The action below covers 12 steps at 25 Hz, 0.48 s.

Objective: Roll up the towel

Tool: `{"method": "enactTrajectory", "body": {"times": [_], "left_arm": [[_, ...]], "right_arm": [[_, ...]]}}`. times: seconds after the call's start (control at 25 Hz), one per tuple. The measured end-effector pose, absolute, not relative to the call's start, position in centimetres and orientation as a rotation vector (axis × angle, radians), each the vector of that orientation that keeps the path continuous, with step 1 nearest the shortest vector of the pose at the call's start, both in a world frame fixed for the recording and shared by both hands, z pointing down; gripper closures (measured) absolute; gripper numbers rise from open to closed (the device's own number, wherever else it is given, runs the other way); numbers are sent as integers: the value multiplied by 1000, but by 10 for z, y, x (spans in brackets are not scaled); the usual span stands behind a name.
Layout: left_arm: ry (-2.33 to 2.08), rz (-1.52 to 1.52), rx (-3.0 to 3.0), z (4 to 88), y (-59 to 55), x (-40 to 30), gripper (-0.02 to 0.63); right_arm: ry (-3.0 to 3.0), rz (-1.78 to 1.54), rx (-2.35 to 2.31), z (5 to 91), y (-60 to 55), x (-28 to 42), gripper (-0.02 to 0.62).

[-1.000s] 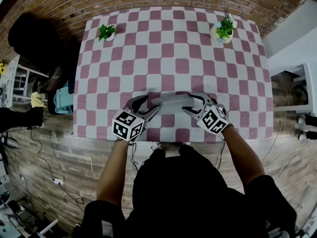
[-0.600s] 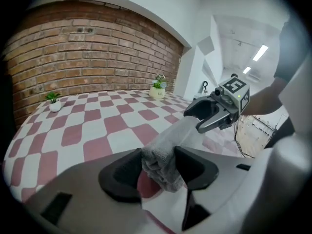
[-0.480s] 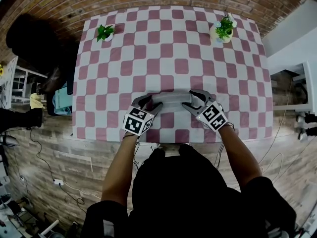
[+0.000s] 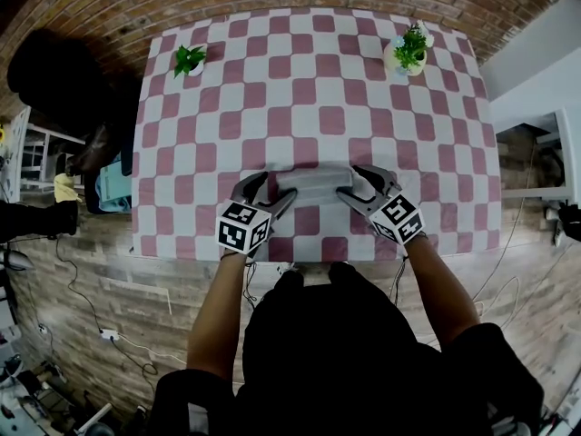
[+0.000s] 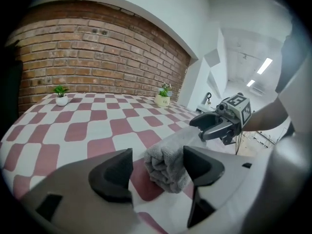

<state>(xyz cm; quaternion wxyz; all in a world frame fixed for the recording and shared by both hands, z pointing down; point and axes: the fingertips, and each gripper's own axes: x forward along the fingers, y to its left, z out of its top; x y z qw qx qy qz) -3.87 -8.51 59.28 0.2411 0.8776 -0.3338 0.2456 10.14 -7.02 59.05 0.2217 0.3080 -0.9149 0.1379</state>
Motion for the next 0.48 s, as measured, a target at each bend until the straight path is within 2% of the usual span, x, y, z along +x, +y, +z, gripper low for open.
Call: {"method": "enactTrajectory", "body": {"times": [0.48], "left_arm": [[-970,584,2390,582,-71,-38,278]], "right_arm": [[-2555,353,986,571,-48,100,327]]}}
